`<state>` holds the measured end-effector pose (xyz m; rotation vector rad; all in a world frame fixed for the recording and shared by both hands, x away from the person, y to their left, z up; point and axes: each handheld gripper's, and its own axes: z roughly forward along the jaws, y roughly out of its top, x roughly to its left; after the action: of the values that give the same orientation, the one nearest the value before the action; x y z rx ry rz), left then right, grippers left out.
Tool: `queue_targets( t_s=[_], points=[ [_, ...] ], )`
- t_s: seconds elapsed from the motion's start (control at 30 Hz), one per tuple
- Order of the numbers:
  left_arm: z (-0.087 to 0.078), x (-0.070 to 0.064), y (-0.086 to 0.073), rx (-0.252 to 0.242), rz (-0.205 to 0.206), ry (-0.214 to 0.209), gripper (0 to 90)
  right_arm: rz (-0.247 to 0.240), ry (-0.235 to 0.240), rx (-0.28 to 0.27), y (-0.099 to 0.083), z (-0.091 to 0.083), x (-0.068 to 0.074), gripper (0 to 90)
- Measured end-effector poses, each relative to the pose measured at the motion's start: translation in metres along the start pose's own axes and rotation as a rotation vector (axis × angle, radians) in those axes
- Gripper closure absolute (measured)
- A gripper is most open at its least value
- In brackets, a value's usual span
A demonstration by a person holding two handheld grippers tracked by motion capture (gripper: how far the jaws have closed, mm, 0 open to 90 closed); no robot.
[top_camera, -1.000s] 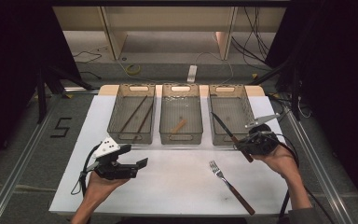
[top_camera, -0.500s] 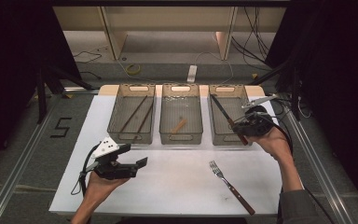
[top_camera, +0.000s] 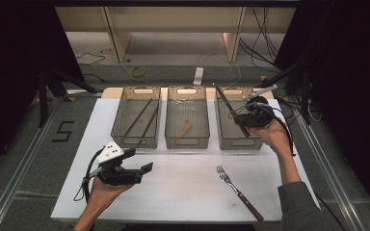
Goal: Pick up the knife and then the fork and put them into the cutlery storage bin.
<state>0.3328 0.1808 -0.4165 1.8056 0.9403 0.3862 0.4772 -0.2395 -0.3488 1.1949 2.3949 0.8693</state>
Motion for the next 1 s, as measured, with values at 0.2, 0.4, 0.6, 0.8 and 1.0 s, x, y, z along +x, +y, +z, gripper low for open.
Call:
queue_targets(
  t_s=[0.2,0.4,0.6,0.8,1.0],
  points=[
    [-0.002,0.000,0.000,-0.014,0.000,0.004,15.8,0.028,-0.011,0.006,0.007,0.007,-0.005,77.2],
    [-0.002,0.000,0.001,-0.018,-0.002,0.005,15.8,0.057,-0.022,0.008,0.010,0.014,-0.010,77.2],
    [-0.002,0.000,0.001,-0.023,-0.002,0.008,15.8,0.104,-0.019,0.016,0.010,0.020,-0.017,77.2],
    [-0.003,0.001,0.001,-0.026,-0.004,0.012,15.8,0.117,-0.028,0.029,0.011,0.028,-0.020,77.1],
    [-0.004,0.002,0.001,-0.028,-0.007,0.012,15.8,0.135,-0.040,0.056,0.009,0.038,-0.021,77.1]
  ],
)
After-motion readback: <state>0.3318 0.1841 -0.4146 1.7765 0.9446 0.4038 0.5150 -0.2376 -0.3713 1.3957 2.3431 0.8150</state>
